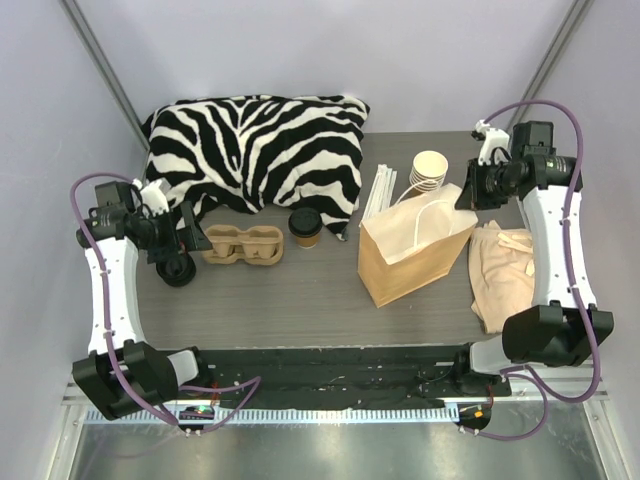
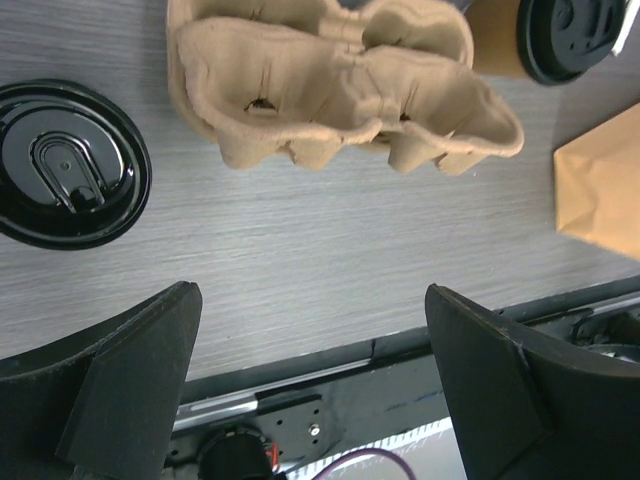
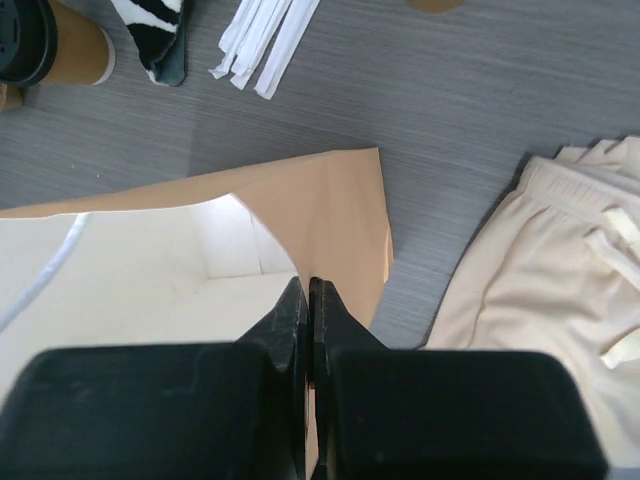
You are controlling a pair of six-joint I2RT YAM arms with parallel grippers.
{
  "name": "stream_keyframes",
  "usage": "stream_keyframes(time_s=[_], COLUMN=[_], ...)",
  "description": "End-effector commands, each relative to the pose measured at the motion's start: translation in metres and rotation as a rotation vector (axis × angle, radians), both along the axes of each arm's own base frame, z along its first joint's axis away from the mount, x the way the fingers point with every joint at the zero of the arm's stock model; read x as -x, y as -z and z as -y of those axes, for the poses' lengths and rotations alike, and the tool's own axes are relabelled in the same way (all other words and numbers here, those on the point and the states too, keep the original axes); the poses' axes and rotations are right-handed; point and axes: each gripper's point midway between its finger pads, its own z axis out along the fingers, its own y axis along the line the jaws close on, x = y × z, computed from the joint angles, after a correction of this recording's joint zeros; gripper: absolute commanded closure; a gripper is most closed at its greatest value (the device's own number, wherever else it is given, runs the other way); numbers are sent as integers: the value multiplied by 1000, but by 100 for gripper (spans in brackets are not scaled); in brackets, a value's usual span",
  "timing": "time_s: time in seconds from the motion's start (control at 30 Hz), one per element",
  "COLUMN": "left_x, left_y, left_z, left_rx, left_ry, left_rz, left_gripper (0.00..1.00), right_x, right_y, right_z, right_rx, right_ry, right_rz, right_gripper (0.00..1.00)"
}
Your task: Pack the takeout coffee
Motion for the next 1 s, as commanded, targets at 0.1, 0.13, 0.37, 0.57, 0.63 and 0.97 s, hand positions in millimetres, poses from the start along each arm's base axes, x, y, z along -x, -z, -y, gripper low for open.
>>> stream_keyframes(time_s=[0.1, 0.13, 0.37, 0.57, 0.63, 0.97], left_x=[0, 0, -10, -31, -43, -85], left_y=[-6, -5, 10, 19, 17, 12], left_z=[-9, -11, -20, -20, -17, -32], left_rx=[-71, -77, -79, -18, 35, 98], left_ry=[28, 24, 9, -9, -44, -260], left_rz=[15, 13, -30, -43, -52, -84], left_gripper=[0, 0, 0, 4, 5, 9], right_x=[-3, -3, 13, 16, 16, 18], right_y=[-64, -67, -76, -87, -86, -84], right_z=[-10, -13, -56, -78, -84, -98], right_rx=[74, 87, 161, 177, 183, 163], right_ry=[-142, -159, -345, -381, -397, -431], right_rz=[204, 218, 275, 345, 335, 328], right_gripper=[99, 99, 99, 99, 99, 99])
